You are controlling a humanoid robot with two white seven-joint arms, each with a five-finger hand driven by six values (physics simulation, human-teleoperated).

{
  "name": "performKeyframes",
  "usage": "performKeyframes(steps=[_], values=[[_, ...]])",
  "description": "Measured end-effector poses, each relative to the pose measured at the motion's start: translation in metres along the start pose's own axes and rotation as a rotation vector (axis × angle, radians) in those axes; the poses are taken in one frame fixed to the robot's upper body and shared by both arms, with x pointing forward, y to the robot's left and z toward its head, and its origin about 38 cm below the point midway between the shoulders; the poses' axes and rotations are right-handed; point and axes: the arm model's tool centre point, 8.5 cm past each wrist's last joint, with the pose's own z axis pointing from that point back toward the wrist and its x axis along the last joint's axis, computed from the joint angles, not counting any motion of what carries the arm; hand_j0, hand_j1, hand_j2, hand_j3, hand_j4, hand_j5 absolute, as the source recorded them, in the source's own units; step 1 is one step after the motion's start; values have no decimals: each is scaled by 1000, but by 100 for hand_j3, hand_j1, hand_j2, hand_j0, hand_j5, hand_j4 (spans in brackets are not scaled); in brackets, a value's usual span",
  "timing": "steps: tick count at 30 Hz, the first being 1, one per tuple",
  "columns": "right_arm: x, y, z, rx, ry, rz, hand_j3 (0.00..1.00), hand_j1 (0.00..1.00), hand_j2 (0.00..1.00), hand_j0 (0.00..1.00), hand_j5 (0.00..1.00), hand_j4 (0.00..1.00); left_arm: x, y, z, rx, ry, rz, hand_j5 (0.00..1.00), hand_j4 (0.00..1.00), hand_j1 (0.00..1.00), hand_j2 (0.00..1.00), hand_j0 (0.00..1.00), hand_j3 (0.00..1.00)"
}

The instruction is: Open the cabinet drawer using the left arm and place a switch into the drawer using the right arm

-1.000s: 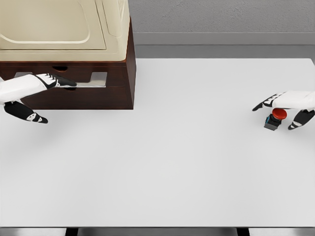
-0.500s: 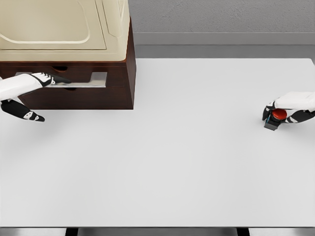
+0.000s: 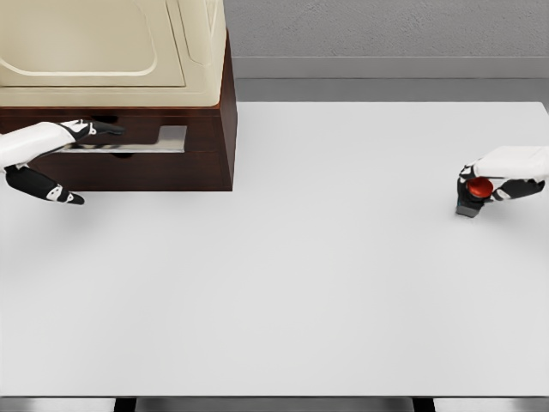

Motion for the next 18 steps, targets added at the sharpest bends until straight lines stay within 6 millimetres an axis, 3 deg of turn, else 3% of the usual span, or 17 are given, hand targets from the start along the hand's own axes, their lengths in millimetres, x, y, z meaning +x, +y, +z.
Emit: performKeyframes(steps=[18], values=[[28,-31,-10,-59,-80,66,46,46,46,46,46,46,1,-4,1,-9,4,1,91,91,91,91,91,91]])
